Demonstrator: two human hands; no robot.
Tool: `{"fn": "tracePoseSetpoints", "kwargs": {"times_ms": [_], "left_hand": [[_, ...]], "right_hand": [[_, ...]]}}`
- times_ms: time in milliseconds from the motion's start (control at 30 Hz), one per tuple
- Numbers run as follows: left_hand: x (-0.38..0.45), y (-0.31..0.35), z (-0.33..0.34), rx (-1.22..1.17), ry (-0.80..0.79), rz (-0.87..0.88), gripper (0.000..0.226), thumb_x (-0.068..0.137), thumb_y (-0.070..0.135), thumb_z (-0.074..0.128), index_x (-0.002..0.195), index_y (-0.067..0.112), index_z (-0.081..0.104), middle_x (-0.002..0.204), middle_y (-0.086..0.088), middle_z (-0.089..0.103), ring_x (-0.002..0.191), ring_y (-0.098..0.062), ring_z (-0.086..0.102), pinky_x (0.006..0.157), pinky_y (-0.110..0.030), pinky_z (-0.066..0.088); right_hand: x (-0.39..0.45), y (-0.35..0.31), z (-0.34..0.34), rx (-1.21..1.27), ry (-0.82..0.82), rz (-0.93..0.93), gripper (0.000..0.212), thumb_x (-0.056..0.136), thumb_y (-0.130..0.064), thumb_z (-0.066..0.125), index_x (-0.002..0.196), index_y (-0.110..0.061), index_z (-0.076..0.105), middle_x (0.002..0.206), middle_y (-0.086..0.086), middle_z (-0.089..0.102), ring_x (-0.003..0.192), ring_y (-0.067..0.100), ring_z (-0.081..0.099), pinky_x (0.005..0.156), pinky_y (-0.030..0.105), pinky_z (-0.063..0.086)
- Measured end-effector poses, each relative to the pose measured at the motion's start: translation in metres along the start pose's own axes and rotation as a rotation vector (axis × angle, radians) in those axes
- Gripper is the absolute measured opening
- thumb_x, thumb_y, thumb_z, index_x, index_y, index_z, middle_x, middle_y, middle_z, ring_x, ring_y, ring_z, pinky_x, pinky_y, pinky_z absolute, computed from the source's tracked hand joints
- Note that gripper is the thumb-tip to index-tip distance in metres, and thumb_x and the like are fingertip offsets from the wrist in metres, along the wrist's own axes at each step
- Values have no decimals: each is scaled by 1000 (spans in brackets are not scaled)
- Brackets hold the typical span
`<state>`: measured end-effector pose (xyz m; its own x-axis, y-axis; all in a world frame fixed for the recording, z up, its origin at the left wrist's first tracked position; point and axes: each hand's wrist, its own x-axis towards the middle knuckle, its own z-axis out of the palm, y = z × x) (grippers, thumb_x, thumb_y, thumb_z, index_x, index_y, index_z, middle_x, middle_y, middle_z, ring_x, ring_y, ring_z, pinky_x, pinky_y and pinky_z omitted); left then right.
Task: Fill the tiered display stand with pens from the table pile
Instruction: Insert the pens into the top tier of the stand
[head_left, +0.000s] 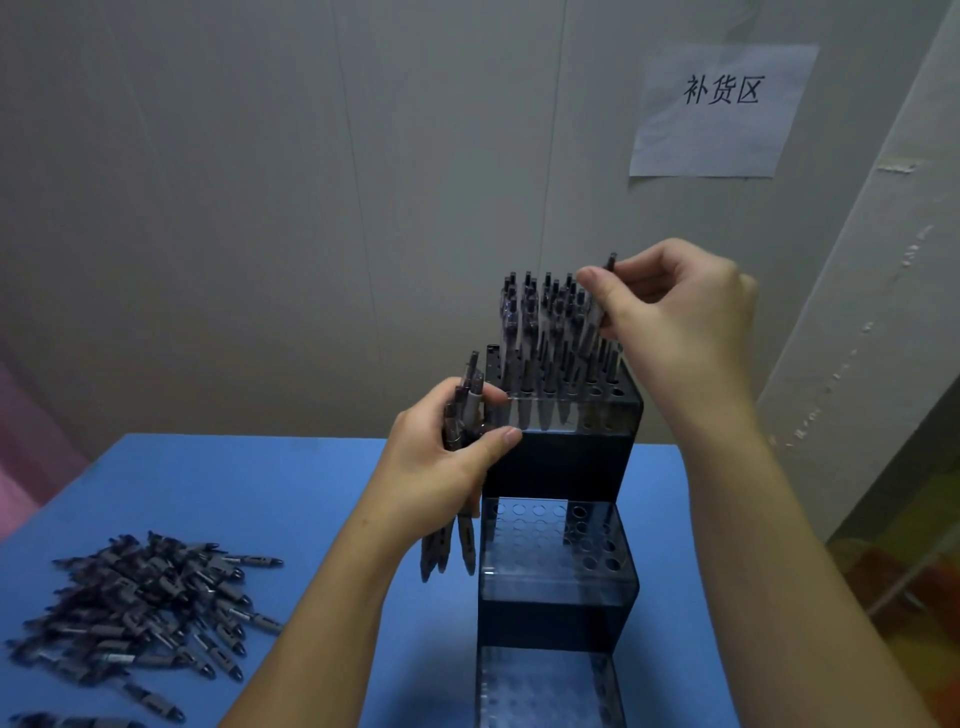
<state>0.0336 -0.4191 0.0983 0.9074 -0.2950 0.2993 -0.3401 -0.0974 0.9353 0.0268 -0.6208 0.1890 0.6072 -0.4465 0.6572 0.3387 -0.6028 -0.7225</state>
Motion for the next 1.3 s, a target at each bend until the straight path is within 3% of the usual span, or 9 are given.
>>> {"fn": "tracePoseSetpoints", "kwargs": {"times_ms": [300, 433, 733, 867, 967, 1067, 1300], "left_hand": [[-1, 3, -4, -3, 49, 10, 24, 91, 16, 77, 108, 28, 64, 55, -6, 56, 46, -29, 53, 48, -44, 55], [1, 5, -2, 0, 53, 21, 23, 92, 16, 76, 108, 27, 64, 56, -4, 55, 47, -27, 53, 49, -43, 56], [1, 10, 1, 20, 49, 25, 25, 92, 15, 75, 111, 27, 64, 54, 1, 57, 47, -24, 54, 49, -40, 55], [0, 15, 1, 15, 27, 33, 29, 92, 16, 75, 115, 27, 63, 54, 2, 57, 46, -25, 54, 48, -40, 54], [-1, 18, 1, 16, -4, 56, 34, 92, 16, 75, 121, 30, 62, 53, 2, 56, 45, -23, 53, 47, -38, 52], [-2, 22, 4, 47, -45, 94, 38, 93, 17, 74, 125, 32, 59, 55, -1, 59, 43, -24, 54, 45, -37, 51], [-4, 29, 10, 74, -134, 121, 41, 96, 8, 69, 130, 28, 56, 60, 2, 63, 41, -24, 54, 43, -34, 49]], "right_hand": [[-9, 11, 6, -232, -164, 43, 39, 82, -53, 80, 65, -19, 69, 57, -3, 66, 66, 21, 69, 81, 44, 60], [-12, 13, 2, -309, -240, 48, 36, 84, -50, 80, 67, -19, 70, 57, -2, 64, 74, 23, 68, 86, 45, 58], [-21, 13, 1, -385, -278, 84, 29, 88, -38, 78, 68, -18, 69, 65, -1, 67, 76, 22, 68, 81, 40, 60], [-26, 2, -8, -523, -417, 128, 31, 84, -43, 80, 66, -20, 71, 70, 1, 70, 79, 23, 71, 77, 39, 62], [-33, -18, -14, -246, -584, 197, 26, 79, -44, 85, 69, -22, 75, 61, -2, 71, 60, 13, 70, 60, 32, 60], [-36, -31, -11, 52, -706, 233, 13, 81, -33, 86, 79, -21, 80, 66, -7, 75, 54, 6, 67, 52, 25, 53], [-32, -33, -6, 195, -747, 300, 10, 86, -20, 83, 87, -11, 80, 64, 1, 71, 49, 9, 56, 50, 25, 46]]}}
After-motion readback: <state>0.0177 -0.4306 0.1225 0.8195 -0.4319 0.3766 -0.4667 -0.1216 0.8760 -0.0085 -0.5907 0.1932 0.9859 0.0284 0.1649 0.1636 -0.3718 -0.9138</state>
